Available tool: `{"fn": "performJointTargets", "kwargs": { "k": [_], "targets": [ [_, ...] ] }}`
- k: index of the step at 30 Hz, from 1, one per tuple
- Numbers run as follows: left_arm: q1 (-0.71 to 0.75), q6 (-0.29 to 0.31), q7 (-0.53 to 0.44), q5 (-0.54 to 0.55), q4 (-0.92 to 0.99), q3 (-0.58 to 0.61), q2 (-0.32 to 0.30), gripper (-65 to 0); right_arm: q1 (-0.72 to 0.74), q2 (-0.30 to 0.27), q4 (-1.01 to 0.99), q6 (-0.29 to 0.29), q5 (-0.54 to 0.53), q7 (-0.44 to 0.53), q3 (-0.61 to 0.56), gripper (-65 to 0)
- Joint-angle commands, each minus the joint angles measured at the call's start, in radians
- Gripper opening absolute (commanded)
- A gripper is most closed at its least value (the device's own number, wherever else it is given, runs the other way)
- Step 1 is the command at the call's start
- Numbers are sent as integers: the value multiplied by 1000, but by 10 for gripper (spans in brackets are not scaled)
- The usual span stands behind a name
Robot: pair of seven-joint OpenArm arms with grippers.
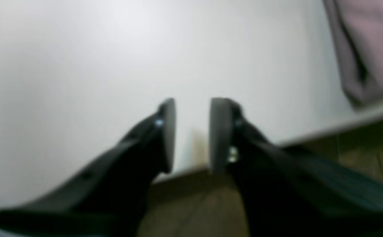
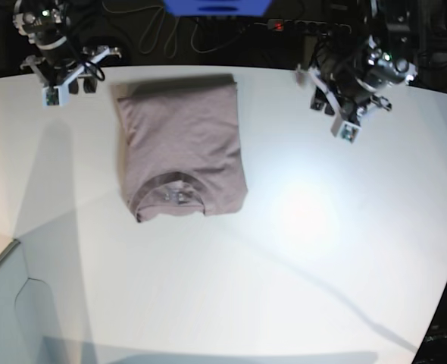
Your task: Layout the t-shirt on the table in an organized manner, then fold the t-shirt properly
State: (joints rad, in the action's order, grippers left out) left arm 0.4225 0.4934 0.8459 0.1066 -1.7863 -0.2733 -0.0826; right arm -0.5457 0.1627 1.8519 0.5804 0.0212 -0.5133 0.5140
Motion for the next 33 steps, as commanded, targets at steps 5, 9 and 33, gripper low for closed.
{"fn": "performJointTargets", "kwargs": {
  "k": [5,9,33],
  "targets": [
    [100,-3,-12,3,-31,-44,10,-650,-76,-6,15,20,-7,17,1,-650],
    [151,-3,-14,3,-30,-108,60,-650,-116,-6,12,20,-7,17,4,-650],
    [112,-3,-521,-8,751,-172,80,-650,-130,-81,-548,22,-7,276,-59,-650]
  ]
}}
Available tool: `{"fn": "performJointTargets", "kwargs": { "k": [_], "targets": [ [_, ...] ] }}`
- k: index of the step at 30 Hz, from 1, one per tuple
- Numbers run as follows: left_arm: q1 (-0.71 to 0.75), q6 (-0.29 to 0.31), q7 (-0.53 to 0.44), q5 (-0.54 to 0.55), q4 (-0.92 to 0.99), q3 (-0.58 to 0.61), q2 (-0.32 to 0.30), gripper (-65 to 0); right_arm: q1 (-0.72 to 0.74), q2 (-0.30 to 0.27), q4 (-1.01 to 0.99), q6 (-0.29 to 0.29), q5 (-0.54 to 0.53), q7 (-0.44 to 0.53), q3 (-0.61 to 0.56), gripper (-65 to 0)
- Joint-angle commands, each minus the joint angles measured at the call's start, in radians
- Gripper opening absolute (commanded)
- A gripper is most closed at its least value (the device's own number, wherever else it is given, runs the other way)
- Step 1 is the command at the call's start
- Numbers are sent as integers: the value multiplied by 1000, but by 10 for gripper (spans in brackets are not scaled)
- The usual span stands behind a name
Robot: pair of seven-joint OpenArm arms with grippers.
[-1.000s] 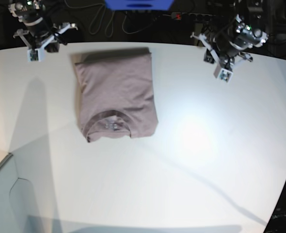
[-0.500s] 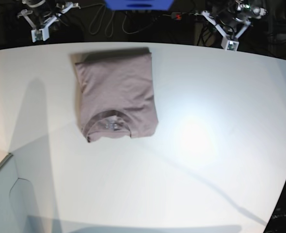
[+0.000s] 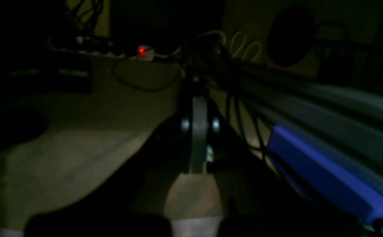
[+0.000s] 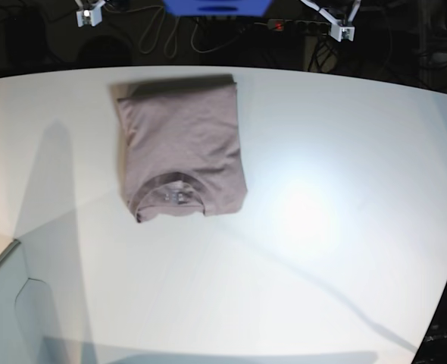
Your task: Layout the t-shirt on the table in an organized manner, then fold the t-shirt properly
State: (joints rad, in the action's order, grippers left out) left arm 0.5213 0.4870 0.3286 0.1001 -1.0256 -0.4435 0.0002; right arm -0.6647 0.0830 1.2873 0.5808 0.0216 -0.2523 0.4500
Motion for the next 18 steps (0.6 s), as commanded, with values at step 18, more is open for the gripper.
{"fn": "performJointTargets", "kwargs": {
  "k": [18],
  "targets": [
    [-409,-12,-418,-3,882,148,-121,-650,333,-141,-881,6,-2,466,-89,-650]
  ]
}}
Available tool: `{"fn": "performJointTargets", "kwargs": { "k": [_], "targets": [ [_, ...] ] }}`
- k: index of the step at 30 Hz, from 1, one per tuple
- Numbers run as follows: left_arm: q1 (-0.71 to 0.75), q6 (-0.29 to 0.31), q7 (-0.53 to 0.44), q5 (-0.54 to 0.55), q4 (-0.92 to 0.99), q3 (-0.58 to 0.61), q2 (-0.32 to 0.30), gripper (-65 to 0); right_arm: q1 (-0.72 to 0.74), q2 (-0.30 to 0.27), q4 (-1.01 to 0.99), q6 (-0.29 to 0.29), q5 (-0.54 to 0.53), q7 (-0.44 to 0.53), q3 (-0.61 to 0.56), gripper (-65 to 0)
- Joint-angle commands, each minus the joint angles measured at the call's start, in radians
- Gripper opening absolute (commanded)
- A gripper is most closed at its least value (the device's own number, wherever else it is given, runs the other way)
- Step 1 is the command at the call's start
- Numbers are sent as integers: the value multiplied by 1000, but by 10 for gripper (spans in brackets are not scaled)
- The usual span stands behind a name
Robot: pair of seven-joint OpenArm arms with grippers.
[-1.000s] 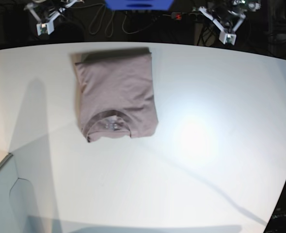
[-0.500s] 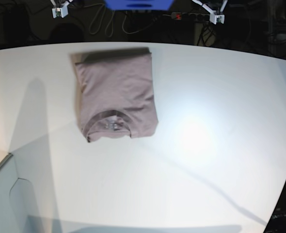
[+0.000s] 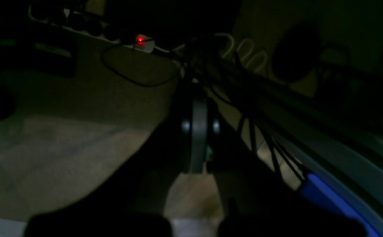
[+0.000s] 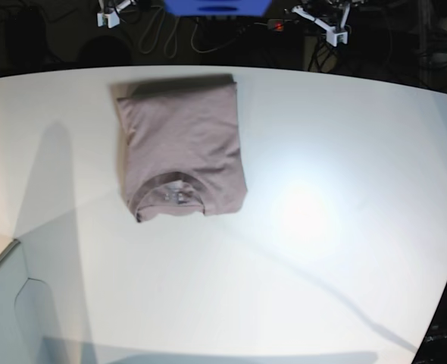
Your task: Layout the t-shirt on the table in an organized manner, then fold the t-shirt properly
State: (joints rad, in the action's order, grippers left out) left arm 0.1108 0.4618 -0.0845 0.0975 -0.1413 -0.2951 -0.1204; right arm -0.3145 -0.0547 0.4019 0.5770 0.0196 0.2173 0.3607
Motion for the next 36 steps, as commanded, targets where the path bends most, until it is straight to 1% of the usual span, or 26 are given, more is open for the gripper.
{"fn": "performJointTargets", "kwargs": {
  "k": [1,2,4,5,7,8,9,11,12,14,16,19,20,26,28,29,30,32,36],
  "targets": [
    [-12,13,2,0,13,29,-12,-650,-4,-3,-41,-12,0,35,-4,-650],
    [-21,13,10,0,22,47,-15,-650,5,-3,-76,-45,0,66,-4,-650],
    [-41,2,22,0,27,83,-17,-650,25,-3,-136,-139,1,124,-5,-650],
    [-47,-25,19,0,27,93,-17,-650,33,-3,-156,-177,1,144,-5,-650],
    [-58,-120,19,0,19,122,-20,-650,56,-3,-191,-274,1,173,-5,-650],
    [-67,-154,18,0,18,144,-20,-650,65,0,-206,-328,1,181,-5,-650],
    [-76,-174,19,0,18,164,-20,-650,74,3,-217,-377,1,184,-5,-650],
    [-93,-180,19,0,18,213,-20,-650,94,13,-238,-478,1,186,-4,-650],
    [-96,-180,19,1,19,225,-19,-650,104,28,-248,-526,1,186,-4,-650],
    [-96,-188,19,1,19,247,-14,-650,111,46,-249,-590,1,186,-4,-650],
    [-96,-189,19,5,22,253,-11,-650,113,57,-249,-641,1,186,-4,-650],
    [-96,-189,19,9,24,248,-11,-650,113,63,-249,-687,1,186,-4,-650],
    [-96,-189,19,9,25,247,-11,-650,113,63,-249,-693,1,186,-4,-650],
    [-90,-189,19,9,25,248,-12,-650,114,75,-249,-696,1,182,-12,-650],
    [-90,-189,19,6,19,253,-17,-650,114,60,-248,-696,1,184,-65,-650],
    [-90,-188,16,6,18,253,-19,-650,114,34,-248,-696,1,181,-104,-650],
    [-92,-186,16,5,18,253,-19,-650,114,22,-248,-697,1,179,-133,-650],
    [-93,-186,16,5,18,253,-19,-650,114,11,-249,-697,0,178,-180,-650],
    [-95,-186,19,1,18,256,-12,-650,108,2,-249,-697,0,176,-202,-650]
  ]
}}
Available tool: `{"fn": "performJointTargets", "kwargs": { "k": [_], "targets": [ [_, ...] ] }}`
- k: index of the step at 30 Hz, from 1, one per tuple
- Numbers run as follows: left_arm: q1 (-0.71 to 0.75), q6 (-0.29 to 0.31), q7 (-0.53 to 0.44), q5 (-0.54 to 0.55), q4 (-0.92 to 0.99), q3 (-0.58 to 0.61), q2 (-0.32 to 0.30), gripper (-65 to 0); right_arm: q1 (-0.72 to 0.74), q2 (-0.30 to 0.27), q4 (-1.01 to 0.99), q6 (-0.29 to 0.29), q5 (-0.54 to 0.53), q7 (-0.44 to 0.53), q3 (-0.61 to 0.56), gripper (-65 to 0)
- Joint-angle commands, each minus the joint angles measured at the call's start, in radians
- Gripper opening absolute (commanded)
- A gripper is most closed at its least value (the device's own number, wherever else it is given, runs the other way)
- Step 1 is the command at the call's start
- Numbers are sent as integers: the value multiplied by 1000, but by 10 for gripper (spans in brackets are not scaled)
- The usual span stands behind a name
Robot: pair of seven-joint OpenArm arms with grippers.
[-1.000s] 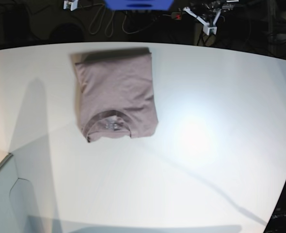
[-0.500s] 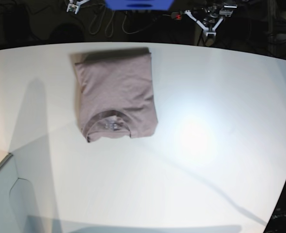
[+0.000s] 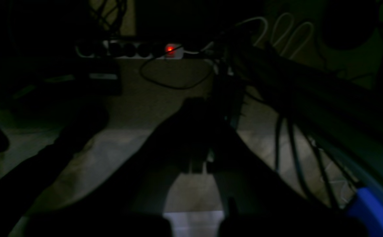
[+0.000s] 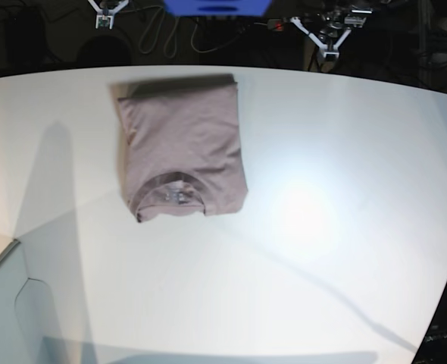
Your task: Layout the t-shirt on the table in an organized manner, then fold the t-shirt properly
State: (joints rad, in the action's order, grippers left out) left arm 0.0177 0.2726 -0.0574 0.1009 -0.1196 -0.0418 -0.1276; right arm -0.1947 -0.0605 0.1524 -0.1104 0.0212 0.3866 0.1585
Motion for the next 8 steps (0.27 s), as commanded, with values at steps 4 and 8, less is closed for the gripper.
{"fn": "performJointTargets", "kwargs": {
  "k": [4,8],
  "targets": [
    [1,3,-11,-2,-4,3,10,-650,-13,9,0,-10,-2,7,0,-650],
    [1,4,-12,-2,-4,4,13,-650,-5,9,0,-10,-2,7,0,-650]
  ]
}}
